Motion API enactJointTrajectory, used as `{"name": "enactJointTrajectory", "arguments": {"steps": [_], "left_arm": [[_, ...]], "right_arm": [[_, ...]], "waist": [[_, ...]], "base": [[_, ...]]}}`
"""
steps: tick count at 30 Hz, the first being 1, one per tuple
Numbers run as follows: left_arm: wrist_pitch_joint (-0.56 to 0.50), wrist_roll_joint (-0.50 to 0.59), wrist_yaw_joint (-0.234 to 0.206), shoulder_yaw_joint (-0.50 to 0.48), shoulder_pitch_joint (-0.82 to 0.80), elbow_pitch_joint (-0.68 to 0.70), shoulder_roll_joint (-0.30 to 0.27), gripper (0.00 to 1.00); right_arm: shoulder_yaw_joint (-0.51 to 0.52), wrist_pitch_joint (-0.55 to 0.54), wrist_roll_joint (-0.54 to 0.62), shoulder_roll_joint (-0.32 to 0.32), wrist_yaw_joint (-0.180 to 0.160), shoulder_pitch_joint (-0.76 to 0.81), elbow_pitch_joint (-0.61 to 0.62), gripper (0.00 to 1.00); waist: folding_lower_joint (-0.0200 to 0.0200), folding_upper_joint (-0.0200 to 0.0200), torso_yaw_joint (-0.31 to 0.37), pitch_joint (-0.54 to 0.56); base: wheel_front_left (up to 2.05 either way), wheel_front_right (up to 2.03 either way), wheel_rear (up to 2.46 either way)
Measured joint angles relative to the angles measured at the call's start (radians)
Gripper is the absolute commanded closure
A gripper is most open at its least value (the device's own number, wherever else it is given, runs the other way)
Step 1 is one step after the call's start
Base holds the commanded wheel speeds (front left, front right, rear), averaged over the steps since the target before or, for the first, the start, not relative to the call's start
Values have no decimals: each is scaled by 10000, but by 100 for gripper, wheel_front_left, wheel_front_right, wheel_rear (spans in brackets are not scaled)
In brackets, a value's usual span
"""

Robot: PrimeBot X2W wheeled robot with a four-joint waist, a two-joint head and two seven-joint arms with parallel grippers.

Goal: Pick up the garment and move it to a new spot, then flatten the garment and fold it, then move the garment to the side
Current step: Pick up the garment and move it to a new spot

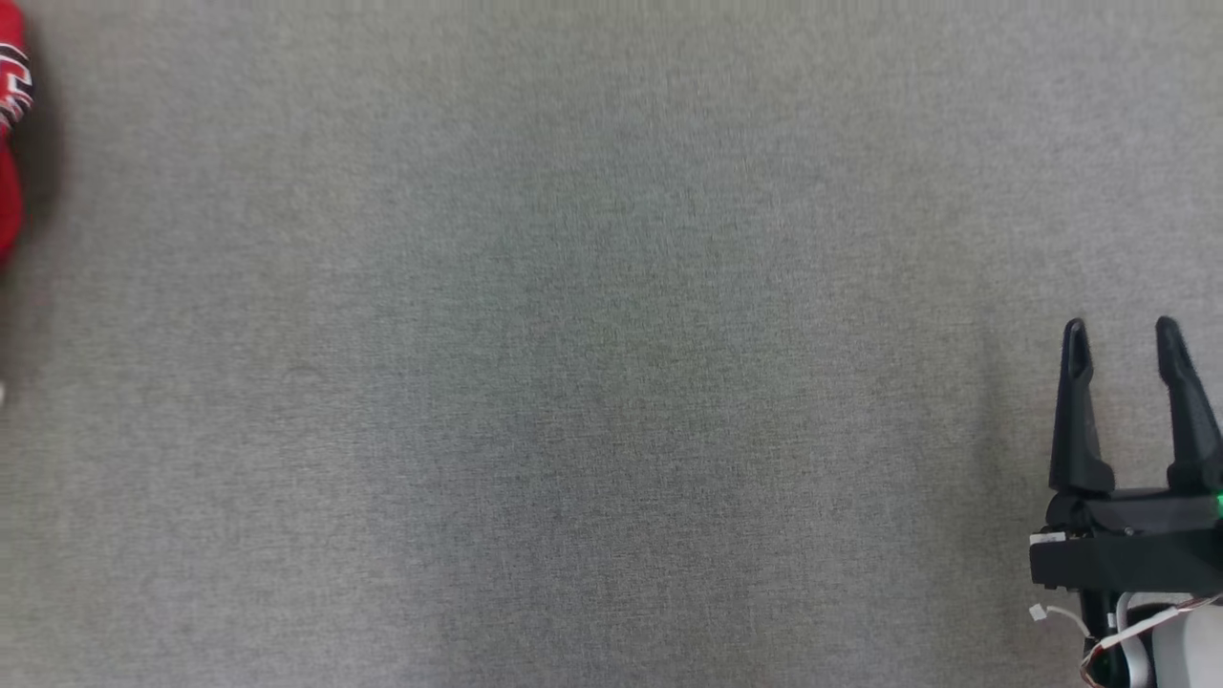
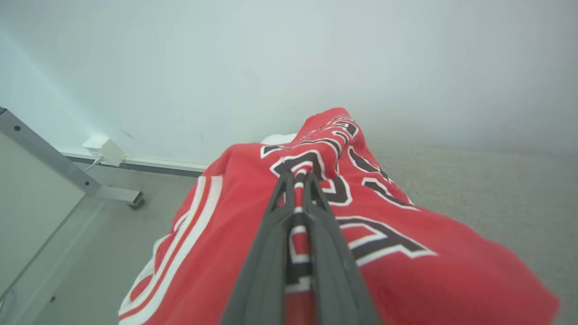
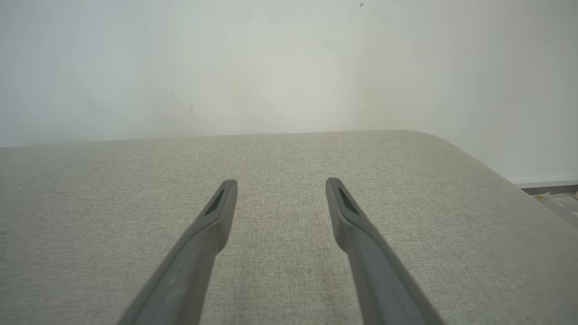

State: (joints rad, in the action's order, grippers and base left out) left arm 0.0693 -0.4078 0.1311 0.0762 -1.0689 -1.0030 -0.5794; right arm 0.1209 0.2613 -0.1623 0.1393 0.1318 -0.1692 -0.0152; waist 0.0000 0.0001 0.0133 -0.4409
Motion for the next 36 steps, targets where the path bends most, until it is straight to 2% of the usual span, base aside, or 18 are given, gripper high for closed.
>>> {"name": "enactJointTrajectory", "arguments": {"steps": [4,9,14,18,23,29,32,36], "left_arm": [[378,90,0,571,-571,525,-186,100],[449,309,2,1285,-1533,1894,-293,100],[-75,307,2,2034,-2229,3668,100,100],[-573,73,2,2543,-2594,4792,508,100],[-1060,-113,-104,3047,-2608,5812,1536,100],[-1210,-554,-259,3542,-2392,6148,2869,100],[-1041,-780,-445,3751,-1646,6255,3459,100],[-631,-1003,-786,3896,-170,6330,3848,100]], "right_arm": [[-6,2,-102,-180,0,87,-128,0],[-33,4,-219,-453,0,302,-284,0],[-27,25,-309,-679,0,464,-401,0],[-81,27,-403,-773,0,502,-516,0],[-157,25,-546,-853,0,534,-663,0],[-205,27,-754,-878,0,669,-725,0],[-251,27,-861,-876,0,667,-723,0],[-255,27,-963,-878,0,665,-702,0]], "waist": [[0,0,-59,458],[-2,-1,-51,1100],[-3,-2,161,1642],[-2,-2,583,1904],[-1,-2,1276,2141],[-1,-2,2113,2345],[-2,-2,2455,2389],[-1,-2,2741,2330]], "base": [[0,0,0],[0,0,0],[0,0,0],[0,0,0],[0,0,0],[0,0,0],[0,0,0],[0,0,0]]}}
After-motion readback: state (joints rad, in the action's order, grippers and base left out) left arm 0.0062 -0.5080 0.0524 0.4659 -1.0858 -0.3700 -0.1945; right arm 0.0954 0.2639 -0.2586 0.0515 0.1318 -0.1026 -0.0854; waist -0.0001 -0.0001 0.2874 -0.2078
